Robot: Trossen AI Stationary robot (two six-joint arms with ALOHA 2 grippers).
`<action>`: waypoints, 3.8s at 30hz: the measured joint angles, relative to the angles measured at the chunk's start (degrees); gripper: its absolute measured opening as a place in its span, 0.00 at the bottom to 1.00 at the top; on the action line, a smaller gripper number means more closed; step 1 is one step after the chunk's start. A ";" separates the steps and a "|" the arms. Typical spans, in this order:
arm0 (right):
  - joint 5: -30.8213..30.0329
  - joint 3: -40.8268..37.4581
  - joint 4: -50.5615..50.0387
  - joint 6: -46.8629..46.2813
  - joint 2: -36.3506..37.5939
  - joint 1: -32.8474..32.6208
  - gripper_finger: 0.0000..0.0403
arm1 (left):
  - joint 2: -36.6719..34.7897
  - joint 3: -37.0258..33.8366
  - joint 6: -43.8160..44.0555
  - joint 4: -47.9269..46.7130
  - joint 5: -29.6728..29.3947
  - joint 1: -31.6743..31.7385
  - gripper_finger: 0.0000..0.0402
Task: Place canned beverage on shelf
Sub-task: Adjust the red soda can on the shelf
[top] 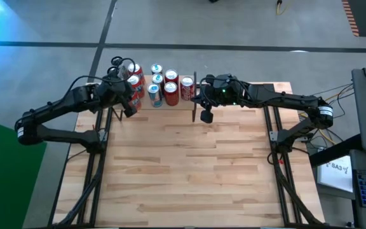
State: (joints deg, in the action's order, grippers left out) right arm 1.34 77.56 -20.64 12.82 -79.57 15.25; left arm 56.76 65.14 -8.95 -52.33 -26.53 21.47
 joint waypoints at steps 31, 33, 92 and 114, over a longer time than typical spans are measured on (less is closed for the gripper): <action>0.00 0.00 -0.20 -0.24 0.00 0.00 0.02 | -4.59 -0.09 -5.21 -0.62 2.82 0.01 0.00; 0.00 0.00 -0.20 -0.28 0.00 -0.02 0.02 | -5.67 -0.09 -4.74 -0.86 3.87 -0.07 0.00; 0.00 0.02 -0.16 -0.68 0.00 0.00 0.02 | -1.11 1.81 -0.56 -2.32 4.53 0.04 0.00; 0.00 0.01 -0.13 -0.83 0.00 -0.01 0.02 | -3.70 1.84 -2.58 -3.49 4.49 0.11 0.00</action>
State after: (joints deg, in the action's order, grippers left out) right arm 1.34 77.57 -20.78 11.99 -79.57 15.23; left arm 53.06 66.98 -11.53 -55.82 -22.04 21.58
